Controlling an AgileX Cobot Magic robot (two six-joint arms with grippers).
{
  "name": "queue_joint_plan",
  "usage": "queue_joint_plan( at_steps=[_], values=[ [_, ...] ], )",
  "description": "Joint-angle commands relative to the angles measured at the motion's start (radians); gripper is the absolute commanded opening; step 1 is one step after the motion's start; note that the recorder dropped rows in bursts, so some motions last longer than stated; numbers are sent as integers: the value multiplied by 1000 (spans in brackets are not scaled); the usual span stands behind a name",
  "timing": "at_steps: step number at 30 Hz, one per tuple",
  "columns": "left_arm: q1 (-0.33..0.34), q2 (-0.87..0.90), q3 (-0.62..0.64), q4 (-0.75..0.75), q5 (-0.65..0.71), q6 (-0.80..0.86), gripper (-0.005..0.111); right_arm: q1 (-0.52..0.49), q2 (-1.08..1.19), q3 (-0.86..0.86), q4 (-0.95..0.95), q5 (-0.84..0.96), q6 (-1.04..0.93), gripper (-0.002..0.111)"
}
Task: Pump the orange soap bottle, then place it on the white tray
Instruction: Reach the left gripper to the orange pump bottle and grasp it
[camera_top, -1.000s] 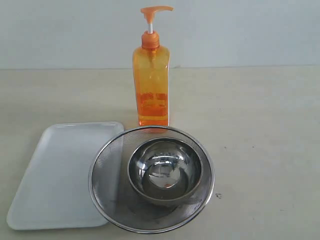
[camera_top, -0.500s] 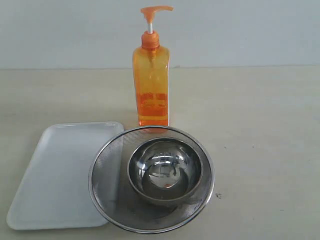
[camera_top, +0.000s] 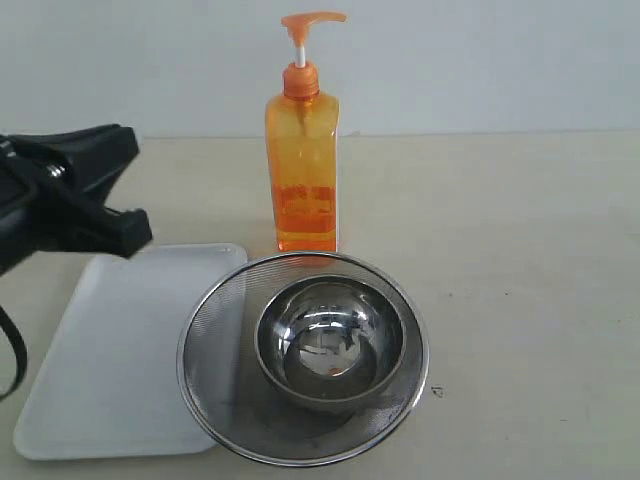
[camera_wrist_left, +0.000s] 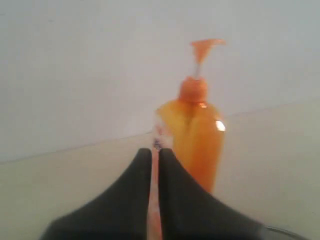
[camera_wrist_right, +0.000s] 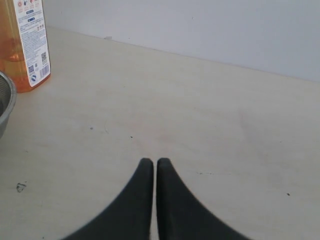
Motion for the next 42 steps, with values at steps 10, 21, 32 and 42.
queue_joint_plan(
  at_steps=[10, 21, 32, 42],
  values=[
    [-182, 451, -19, -70, -577, 12, 5, -3, -4, -1, 1, -8, -3, 0],
    [-182, 653, -172, -27, -577, -123, 71, -3, -4, -1, -3, -8, -3, 0],
    [-182, 741, -334, -33, -483, -128, 110, -3, -4, -1, -3, -8, -3, 0],
    [-180, 838, -434, -88, -485, -115, 110, -3, -4, -1, -3, -8, -3, 0]
  ],
)
